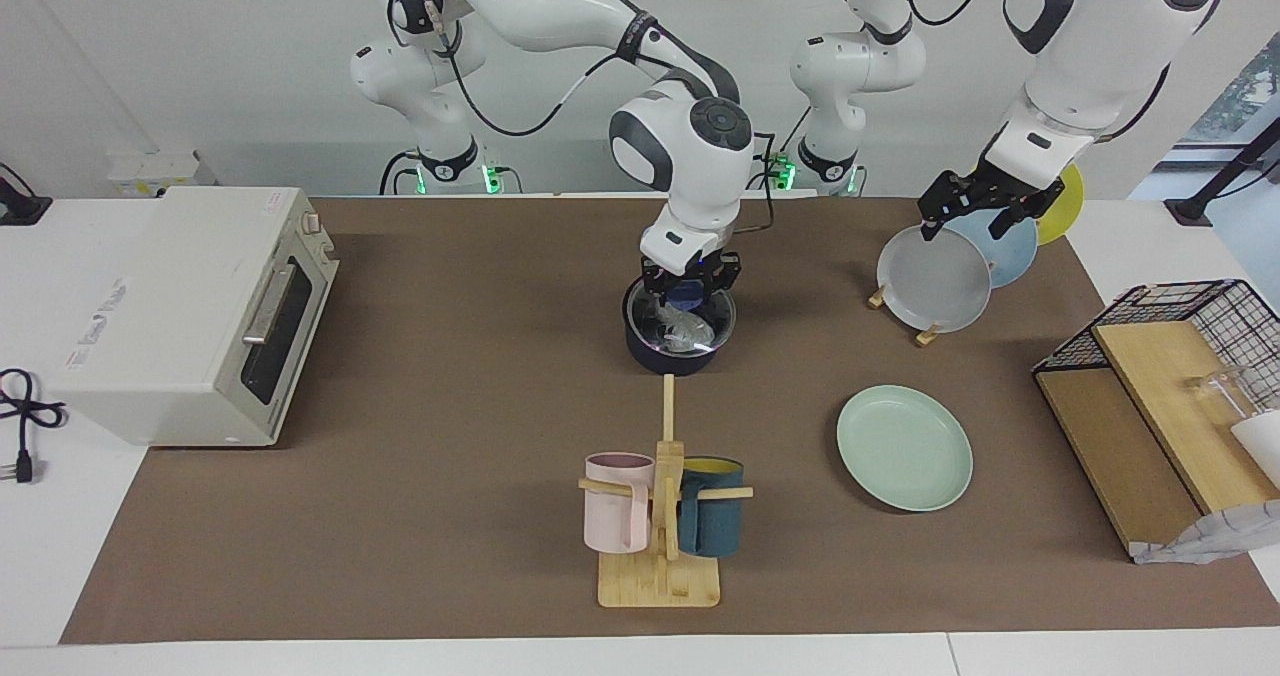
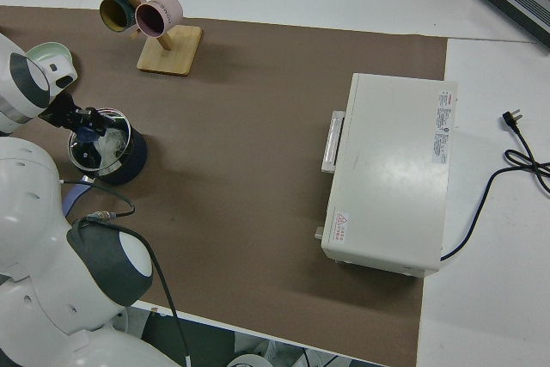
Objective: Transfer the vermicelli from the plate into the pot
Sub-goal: 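Lower the glass lid onto the saucepan with the right gripper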
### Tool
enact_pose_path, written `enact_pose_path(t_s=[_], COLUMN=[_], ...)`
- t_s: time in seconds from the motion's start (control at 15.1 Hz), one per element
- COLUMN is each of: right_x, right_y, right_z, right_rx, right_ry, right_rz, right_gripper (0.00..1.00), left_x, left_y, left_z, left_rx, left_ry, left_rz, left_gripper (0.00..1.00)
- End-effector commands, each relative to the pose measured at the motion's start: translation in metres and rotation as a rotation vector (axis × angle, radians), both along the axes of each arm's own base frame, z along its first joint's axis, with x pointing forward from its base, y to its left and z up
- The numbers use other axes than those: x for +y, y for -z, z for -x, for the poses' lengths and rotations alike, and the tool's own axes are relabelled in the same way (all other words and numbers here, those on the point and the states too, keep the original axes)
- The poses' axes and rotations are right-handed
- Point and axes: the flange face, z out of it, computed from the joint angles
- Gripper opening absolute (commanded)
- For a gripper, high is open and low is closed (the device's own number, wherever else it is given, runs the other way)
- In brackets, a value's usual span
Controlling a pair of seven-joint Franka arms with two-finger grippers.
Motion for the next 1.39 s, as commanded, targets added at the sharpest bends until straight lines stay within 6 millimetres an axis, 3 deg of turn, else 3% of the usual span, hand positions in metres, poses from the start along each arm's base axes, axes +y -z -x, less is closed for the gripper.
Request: enact_pose_path(t_s=[0.0, 1.32], right_x=[-0.004, -0.009], right_y=[0.003, 0.004], right_z=[0.004, 0.007], right_rx=[-0.011, 0.023], right_ry=[0.014, 0.032], right_rz=[0.006, 0.031], right_gripper=[0.0, 0.0], left_x=[0.001, 0.002], left_y=[0.0, -0.01], left_z=[0.004, 0.008], left_rx=[0.011, -0.017], left_ry=[0.019, 0.007], left_rz=[-0.036, -0.035], left_gripper=[1.0, 1.0])
